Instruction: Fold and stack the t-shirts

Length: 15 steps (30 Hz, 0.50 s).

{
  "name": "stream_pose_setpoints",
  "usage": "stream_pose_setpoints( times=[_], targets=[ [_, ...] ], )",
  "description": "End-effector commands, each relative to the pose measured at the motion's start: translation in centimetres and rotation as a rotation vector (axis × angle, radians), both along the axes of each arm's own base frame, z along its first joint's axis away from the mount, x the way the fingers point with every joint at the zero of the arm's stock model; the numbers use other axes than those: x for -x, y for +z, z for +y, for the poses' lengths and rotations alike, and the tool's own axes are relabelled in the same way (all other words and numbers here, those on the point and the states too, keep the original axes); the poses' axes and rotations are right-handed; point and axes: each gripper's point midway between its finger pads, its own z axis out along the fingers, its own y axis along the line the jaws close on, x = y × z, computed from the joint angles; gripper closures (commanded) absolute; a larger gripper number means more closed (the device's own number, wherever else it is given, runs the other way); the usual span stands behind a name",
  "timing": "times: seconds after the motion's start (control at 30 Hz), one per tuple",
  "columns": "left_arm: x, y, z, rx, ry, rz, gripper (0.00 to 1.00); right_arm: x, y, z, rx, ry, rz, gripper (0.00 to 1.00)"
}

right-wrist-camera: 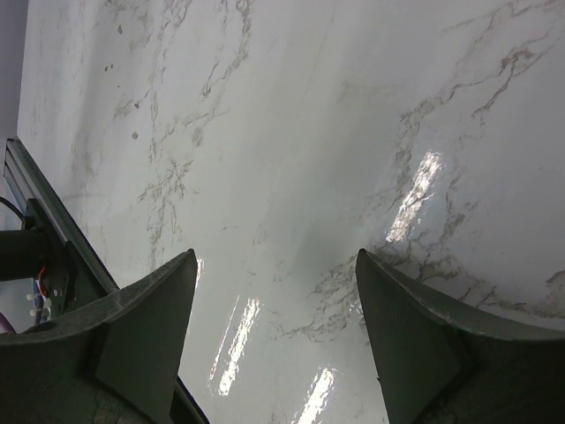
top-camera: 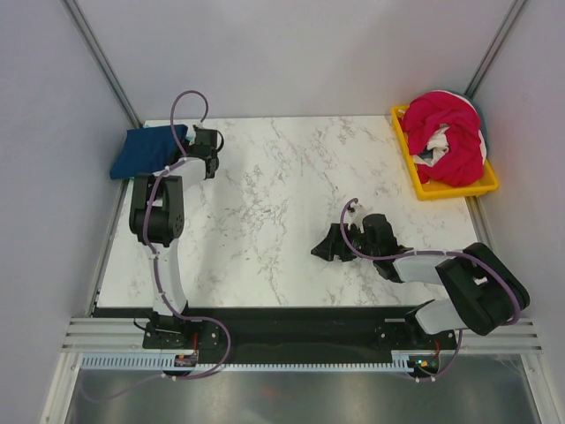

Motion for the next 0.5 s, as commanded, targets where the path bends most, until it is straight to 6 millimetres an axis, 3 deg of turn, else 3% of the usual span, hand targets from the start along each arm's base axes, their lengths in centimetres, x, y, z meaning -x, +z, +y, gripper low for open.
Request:
stream_pose_setpoints(
  times=[0.0, 0.03, 0.1, 0.13, 0.17, 0.23, 0.3, 0.33, 0.43, 0.47],
  targets=[
    [0.2, 2.9, -0.7, 0.143, 0.073, -0.110, 0.34, 0.2, -0.6, -0.1, 0.016, 0.006, 0.026, 0.18],
    [-0.2, 4.4, -1.0, 0.169, 0.074, -0.148, 0.22, 0.1, -0.6, -0.1, 0.016, 0.006, 0.024, 0.18],
    [0.0, 6.1, -1.9, 0.255, 0.070, -0.181, 0.15, 0.1, -0.5, -0.1, 0.015, 0.006, 0.022, 0.18],
    [-0.1, 8.9, -2.3, 0.297, 0.058, -0.238, 0.10, 0.2, -0.6, -0.1, 0.016, 0.007, 0.023, 0.18],
    [0.6, 9.5, -2.7, 0.333, 0.054, -0.222, 0.08, 0.1, -0.5, -0.1, 0.016, 0.007, 0.022, 0.18],
    [0.6, 12.6, -4.6, 0.456, 0.004, -0.290, 0.06, 0.2, -0.6, -0.1, 0.016, 0.007, 0.023, 0.18],
    [1.5, 13.6, -6.6, 0.551, -0.040, -0.296, 0.06, 0.2, -0.6, -0.1, 0.016, 0.007, 0.023, 0.18],
    [2.3, 15.3, -7.2, 0.578, -0.060, -0.329, 0.06, 0.2, -0.5, -0.1, 0.015, 0.006, 0.023, 0.18],
    [4.6, 15.0, -9.8, 0.723, -0.105, -0.318, 0.07, 0.2, -0.5, -0.1, 0.015, 0.007, 0.018, 0.18],
    [6.0, 16.9, -10.3, 0.776, -0.133, -0.363, 0.07, 0.2, -0.5, -0.1, 0.015, 0.007, 0.018, 0.18]
  ],
)
